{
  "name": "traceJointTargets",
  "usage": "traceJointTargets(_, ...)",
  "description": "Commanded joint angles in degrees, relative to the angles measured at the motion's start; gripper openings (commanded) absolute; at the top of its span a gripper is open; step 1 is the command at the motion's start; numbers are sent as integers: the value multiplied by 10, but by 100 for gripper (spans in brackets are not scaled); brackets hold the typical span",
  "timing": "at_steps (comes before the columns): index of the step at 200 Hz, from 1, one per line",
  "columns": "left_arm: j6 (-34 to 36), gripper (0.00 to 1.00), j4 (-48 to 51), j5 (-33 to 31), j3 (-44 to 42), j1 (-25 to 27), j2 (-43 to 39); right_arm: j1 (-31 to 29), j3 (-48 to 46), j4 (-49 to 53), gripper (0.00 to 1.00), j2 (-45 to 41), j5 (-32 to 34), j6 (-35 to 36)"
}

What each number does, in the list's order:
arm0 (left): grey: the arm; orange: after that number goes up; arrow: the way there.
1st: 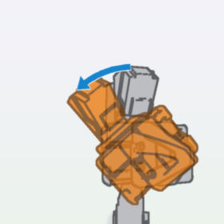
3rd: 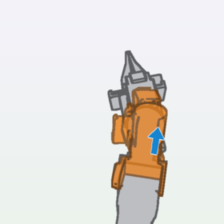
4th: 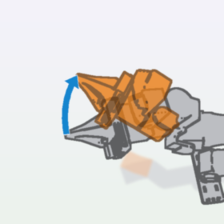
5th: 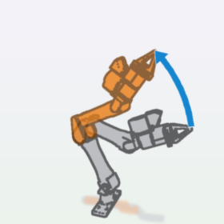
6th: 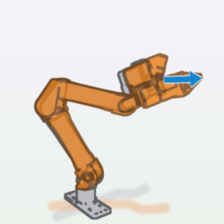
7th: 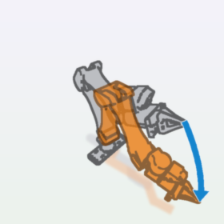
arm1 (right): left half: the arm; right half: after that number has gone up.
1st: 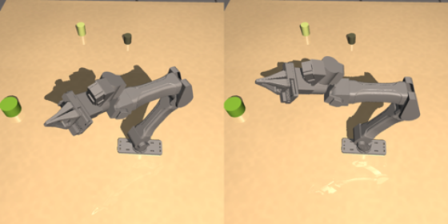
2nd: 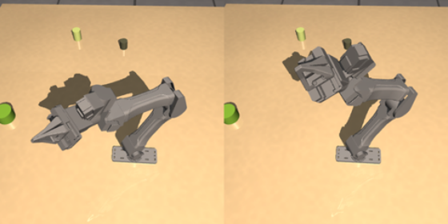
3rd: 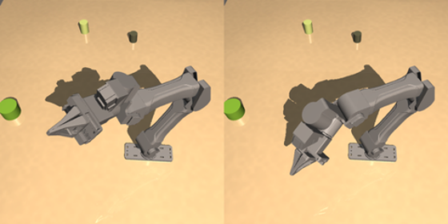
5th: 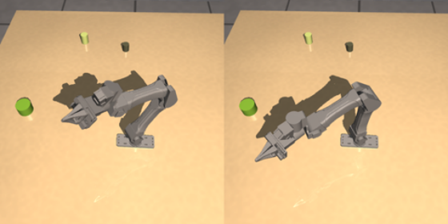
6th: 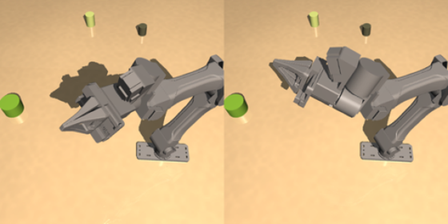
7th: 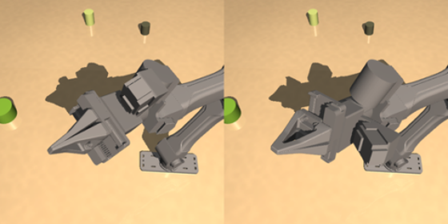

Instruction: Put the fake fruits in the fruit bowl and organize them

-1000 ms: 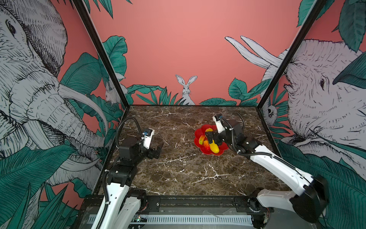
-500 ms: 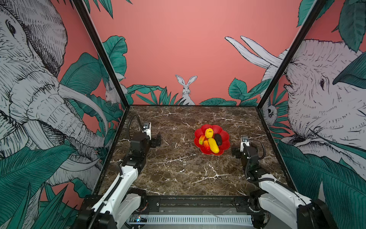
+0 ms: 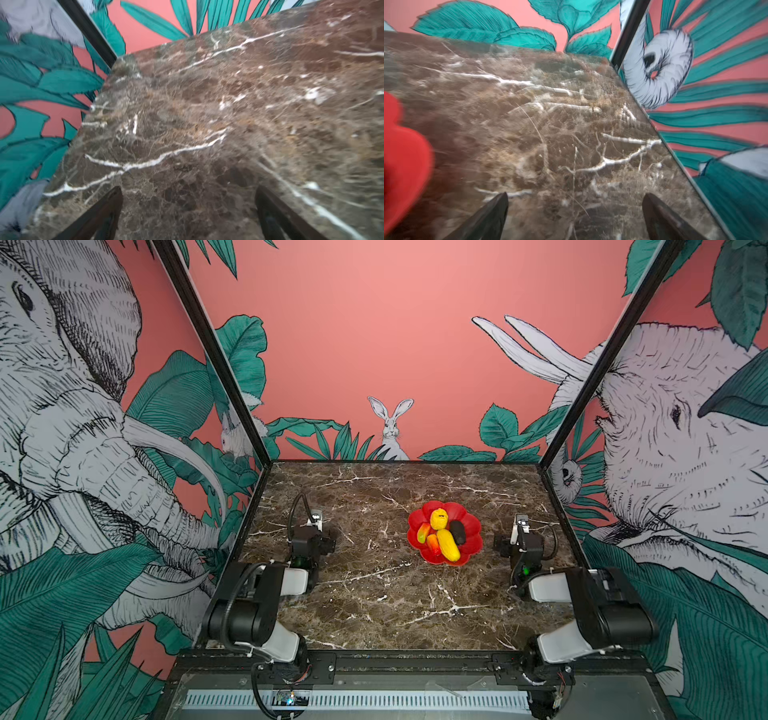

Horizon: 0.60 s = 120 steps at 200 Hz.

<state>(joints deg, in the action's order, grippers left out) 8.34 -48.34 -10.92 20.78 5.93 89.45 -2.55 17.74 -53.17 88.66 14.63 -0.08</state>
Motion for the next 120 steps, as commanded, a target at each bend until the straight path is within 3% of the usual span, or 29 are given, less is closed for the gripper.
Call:
traceJointTargets(1,-5,100,-64,40,9,-14,0,10,22,-12,100,-12,-35,-26)
traceJointTargets(12,-14,100,-8,41,29,-17,-8,9,31,-18,99,2,-35,-22)
traceJointTargets(120,-11,100,-10,78,30,-27,-5,10,31,-16,99,0,-35,-25)
